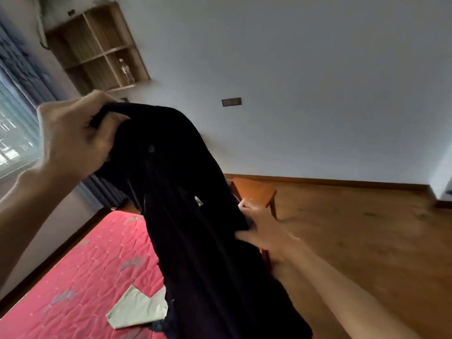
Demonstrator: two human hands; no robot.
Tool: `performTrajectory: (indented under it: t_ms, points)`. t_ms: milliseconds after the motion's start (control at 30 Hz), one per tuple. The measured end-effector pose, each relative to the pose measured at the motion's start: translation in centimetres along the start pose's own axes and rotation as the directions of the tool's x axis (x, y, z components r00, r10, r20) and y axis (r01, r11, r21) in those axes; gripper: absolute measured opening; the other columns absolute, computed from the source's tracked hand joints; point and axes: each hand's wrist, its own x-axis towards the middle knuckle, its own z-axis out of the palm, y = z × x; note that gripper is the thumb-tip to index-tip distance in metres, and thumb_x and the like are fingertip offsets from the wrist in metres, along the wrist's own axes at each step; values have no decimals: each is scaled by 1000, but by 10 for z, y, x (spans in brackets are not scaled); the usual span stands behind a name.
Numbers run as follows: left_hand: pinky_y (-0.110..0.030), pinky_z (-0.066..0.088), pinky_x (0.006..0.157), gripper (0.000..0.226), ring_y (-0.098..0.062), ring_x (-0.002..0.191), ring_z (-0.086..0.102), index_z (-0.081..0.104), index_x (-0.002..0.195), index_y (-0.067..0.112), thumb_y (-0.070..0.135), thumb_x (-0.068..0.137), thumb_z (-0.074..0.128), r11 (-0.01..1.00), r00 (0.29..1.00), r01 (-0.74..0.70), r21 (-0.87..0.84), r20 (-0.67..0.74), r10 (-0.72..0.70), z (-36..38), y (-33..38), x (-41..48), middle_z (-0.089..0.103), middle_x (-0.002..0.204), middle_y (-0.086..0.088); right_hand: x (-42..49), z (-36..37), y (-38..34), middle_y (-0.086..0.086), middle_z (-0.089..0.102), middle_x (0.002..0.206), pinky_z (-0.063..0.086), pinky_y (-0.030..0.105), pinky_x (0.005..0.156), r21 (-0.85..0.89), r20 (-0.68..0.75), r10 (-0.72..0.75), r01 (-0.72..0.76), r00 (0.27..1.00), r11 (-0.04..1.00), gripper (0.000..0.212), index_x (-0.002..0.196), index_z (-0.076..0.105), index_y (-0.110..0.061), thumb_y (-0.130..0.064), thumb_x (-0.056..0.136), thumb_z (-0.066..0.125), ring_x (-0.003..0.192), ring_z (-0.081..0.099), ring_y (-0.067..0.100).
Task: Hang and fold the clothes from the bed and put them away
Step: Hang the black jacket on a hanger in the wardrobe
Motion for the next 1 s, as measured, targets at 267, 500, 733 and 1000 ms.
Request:
performTrajectory:
  t_ms: [267, 500, 733, 1000]
  points:
    - [-50, 54, 64, 49, -38, 66, 62, 66, 94, 15, 59, 95, 45, 996, 983, -38, -76, 179, 51, 75, 35, 4, 66, 73, -14, -138, -170, -21, -22, 72, 94, 52, 26, 84, -48, 81, 408, -405, 910, 913, 14, 92, 74, -42, -42, 78, 79, 92, 67, -2]
    - [-40, 54, 59, 52, -32, 67, 69, 65, 89, 31, 74, 89, 35, 973, 899, -231, -29, 377, 224, 170, 97, 40, 71, 71, 1, -227, -257, -37, -12, 69, 90, 53, 29, 82, -274, -308, 519, -596, 798, 755, 61, 95, 67, -34, -84, 62, 60, 84, 63, 1]
    - [-34, 45, 53, 46, -33, 61, 62, 65, 76, 19, 61, 85, 48, 926, 834, -306, -222, 407, 374, 259, 170, 83, 64, 59, -3, -289, -310, -54, -15, 50, 67, 36, 24, 52, -470, -723, 268, -737, 637, 485, 53, 79, 43, -27, -77, 69, 60, 59, 50, 5]
    - [-30, 46, 57, 63, -26, 64, 64, 63, 71, -3, 57, 91, 59, 834, 528, 274, -478, 800, 285, 341, 301, 135, 65, 66, -11, -280, -368, -52, 10, 68, 106, 50, 35, 74, -10, -783, 621, -1000, 16, 13, 70, 108, 69, -7, -72, 82, 58, 97, 64, 29]
